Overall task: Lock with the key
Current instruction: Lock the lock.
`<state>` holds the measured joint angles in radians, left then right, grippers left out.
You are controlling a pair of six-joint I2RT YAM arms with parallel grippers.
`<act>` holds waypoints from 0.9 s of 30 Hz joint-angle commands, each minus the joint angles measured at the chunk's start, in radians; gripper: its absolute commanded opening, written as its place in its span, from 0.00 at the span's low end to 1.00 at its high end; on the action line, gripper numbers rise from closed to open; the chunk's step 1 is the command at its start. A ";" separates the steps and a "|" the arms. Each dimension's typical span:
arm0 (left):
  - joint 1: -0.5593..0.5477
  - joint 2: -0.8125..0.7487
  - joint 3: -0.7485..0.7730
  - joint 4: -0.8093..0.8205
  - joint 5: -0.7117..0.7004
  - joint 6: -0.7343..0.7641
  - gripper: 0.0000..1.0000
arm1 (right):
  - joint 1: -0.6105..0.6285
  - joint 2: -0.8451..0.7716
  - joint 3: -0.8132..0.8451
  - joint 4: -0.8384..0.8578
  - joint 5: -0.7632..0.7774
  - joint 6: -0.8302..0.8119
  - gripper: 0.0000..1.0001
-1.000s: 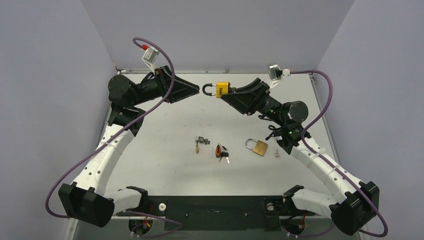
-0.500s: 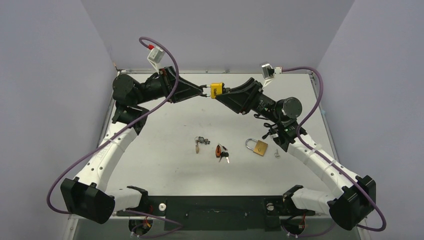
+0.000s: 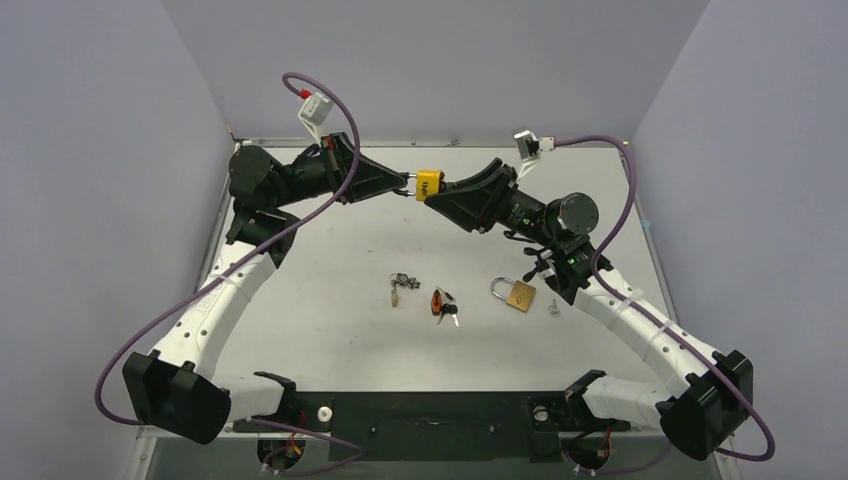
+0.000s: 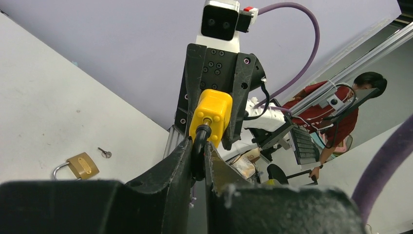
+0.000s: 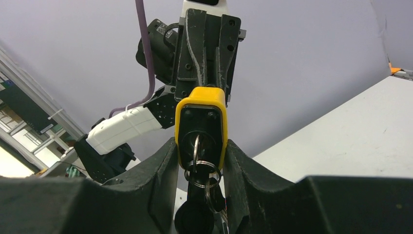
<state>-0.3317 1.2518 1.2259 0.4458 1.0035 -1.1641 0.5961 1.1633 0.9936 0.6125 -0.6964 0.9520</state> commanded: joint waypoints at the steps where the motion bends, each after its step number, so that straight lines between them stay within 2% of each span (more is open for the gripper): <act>1: -0.021 0.002 0.053 -0.003 0.016 0.035 0.03 | 0.005 -0.013 0.056 0.025 0.032 -0.054 0.00; 2: -0.023 0.002 0.054 -0.017 0.016 0.040 0.00 | 0.006 -0.014 0.058 0.016 0.033 -0.057 0.00; 6: -0.026 -0.008 0.067 -0.061 0.012 0.089 0.00 | 0.005 -0.016 0.064 -0.007 0.034 -0.069 0.00; 8: -0.027 -0.022 0.079 -0.091 0.005 0.123 0.00 | 0.003 -0.022 0.065 -0.032 0.033 -0.082 0.09; 10: -0.029 -0.037 0.100 -0.156 -0.010 0.178 0.00 | 0.004 -0.038 0.062 -0.059 0.040 -0.104 0.30; 12: -0.038 -0.052 0.127 -0.225 -0.027 0.234 0.00 | 0.003 -0.054 0.055 -0.079 0.050 -0.124 0.42; 16: -0.073 -0.074 0.185 -0.354 -0.068 0.343 0.00 | 0.000 -0.079 0.053 -0.103 0.054 -0.145 0.57; 20: -0.114 -0.090 0.241 -0.479 -0.113 0.419 0.00 | -0.004 -0.091 0.056 -0.108 0.052 -0.155 0.62; 27: -0.142 -0.100 0.301 -0.589 -0.167 0.469 0.00 | -0.004 -0.107 0.063 -0.085 0.033 -0.153 0.59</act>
<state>-0.4637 1.1809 1.4536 -0.1032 0.8925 -0.7498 0.5964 1.0801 1.0103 0.4770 -0.6590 0.8219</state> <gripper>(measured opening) 0.058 0.607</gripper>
